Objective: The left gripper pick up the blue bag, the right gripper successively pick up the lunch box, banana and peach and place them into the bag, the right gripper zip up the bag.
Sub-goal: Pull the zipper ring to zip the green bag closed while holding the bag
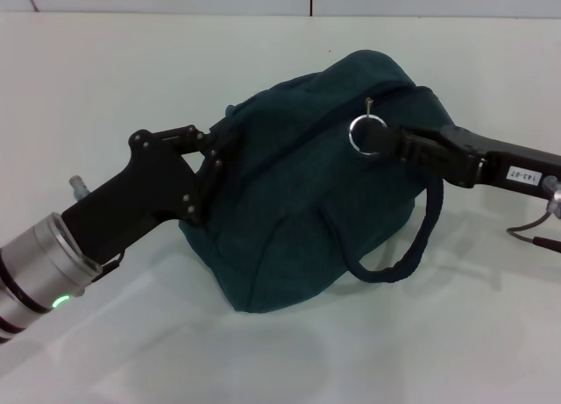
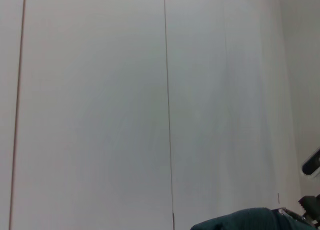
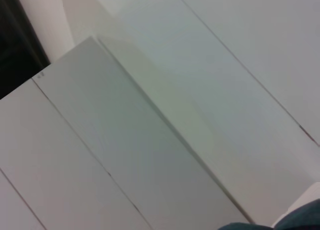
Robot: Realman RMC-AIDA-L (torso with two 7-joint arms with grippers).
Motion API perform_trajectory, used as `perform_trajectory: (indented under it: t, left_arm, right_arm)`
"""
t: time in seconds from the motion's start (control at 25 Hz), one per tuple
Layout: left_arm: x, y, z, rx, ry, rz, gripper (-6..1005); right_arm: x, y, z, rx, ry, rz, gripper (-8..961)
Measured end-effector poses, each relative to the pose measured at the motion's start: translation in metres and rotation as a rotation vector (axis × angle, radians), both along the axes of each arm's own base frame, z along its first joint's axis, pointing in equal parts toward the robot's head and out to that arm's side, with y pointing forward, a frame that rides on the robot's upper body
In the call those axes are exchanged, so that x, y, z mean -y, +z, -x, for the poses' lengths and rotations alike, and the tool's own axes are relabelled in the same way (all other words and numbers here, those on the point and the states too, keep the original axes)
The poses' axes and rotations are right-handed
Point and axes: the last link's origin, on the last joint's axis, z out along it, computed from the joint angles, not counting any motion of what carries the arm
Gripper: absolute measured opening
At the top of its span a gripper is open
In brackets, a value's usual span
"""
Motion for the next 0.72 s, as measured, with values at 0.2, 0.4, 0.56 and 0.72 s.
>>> perform_trajectory:
  t: [0.2,0.4,0.56,0.72]
  left_arm:
    - [0.000,0.000,0.000,0.000,0.000,0.000,48]
    - [0.000,0.000,0.000,0.000,0.000,0.000,48]
    - [0.000,0.000,0.000,0.000,0.000,0.000,48]
    - [0.000,0.000,0.000,0.000,0.000,0.000,48]
  right_arm:
    - [-0.002,-0.003,0.000,0.016,-0.001,-0.017,214]
    - [-0.001,-0.003,-0.002,0.027,0.015,-0.049,203]
    - [0.001,0.000,-0.007,0.024,0.018,-0.082,91]
    - [0.003,0.007,-0.012,0.011,0.018,-0.144,18]
